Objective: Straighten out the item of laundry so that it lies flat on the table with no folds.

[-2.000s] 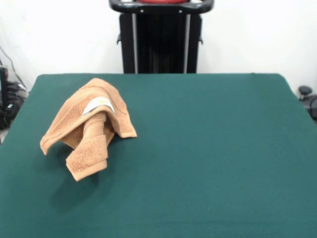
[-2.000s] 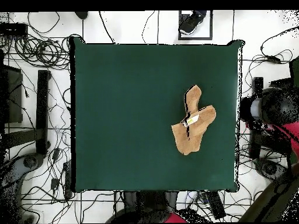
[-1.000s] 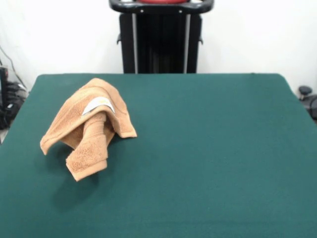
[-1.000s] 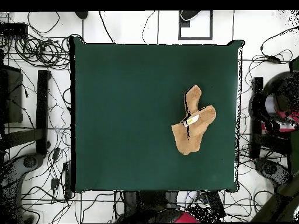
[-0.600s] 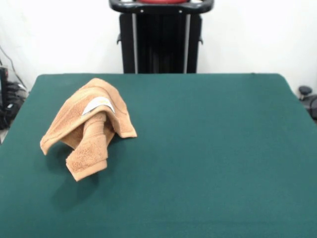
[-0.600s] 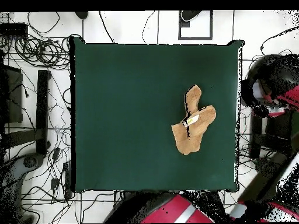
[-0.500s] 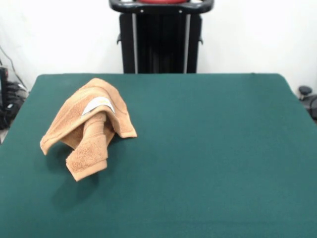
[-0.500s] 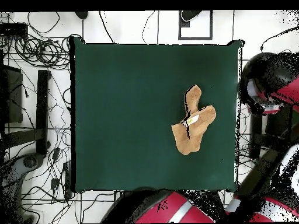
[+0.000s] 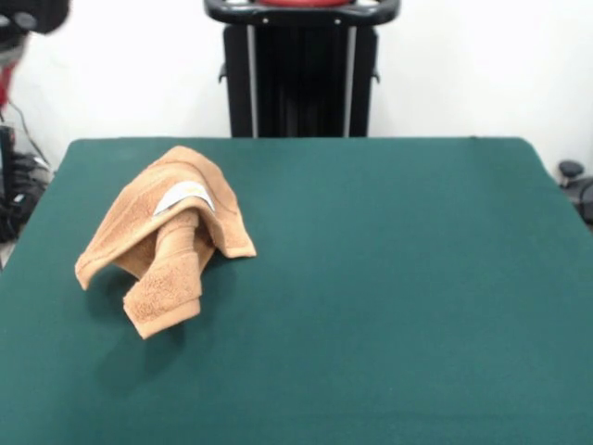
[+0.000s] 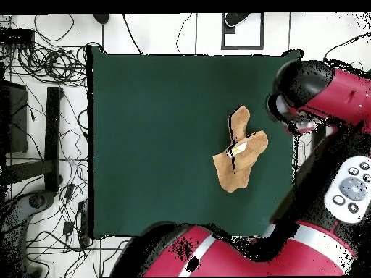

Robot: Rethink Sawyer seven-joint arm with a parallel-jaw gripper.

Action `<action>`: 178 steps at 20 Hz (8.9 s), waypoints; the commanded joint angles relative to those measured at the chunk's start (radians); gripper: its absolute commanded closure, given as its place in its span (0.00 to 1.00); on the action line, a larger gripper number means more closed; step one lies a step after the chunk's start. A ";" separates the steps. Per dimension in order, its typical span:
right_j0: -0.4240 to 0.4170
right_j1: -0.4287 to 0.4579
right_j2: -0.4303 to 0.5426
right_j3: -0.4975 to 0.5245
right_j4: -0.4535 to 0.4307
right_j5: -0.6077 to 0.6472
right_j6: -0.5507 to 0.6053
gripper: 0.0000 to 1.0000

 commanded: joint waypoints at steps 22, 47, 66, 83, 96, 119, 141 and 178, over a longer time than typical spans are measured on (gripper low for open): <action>0.144 0.121 0.065 0.060 0.215 -0.050 0.357 0.00; 0.110 0.014 0.064 0.244 0.154 0.022 0.097 0.00; 0.163 0.079 0.130 0.280 0.286 -0.074 0.295 0.00; 0.148 0.106 0.147 0.323 0.306 -0.159 0.219 0.00; 0.136 0.102 0.217 0.415 0.366 -0.248 0.203 0.00; 0.161 0.018 0.185 0.448 0.297 -0.057 0.198 0.00; 0.088 0.009 0.164 0.394 0.246 0.042 0.137 0.00; 0.109 -0.023 0.136 0.639 0.333 -0.283 0.314 0.00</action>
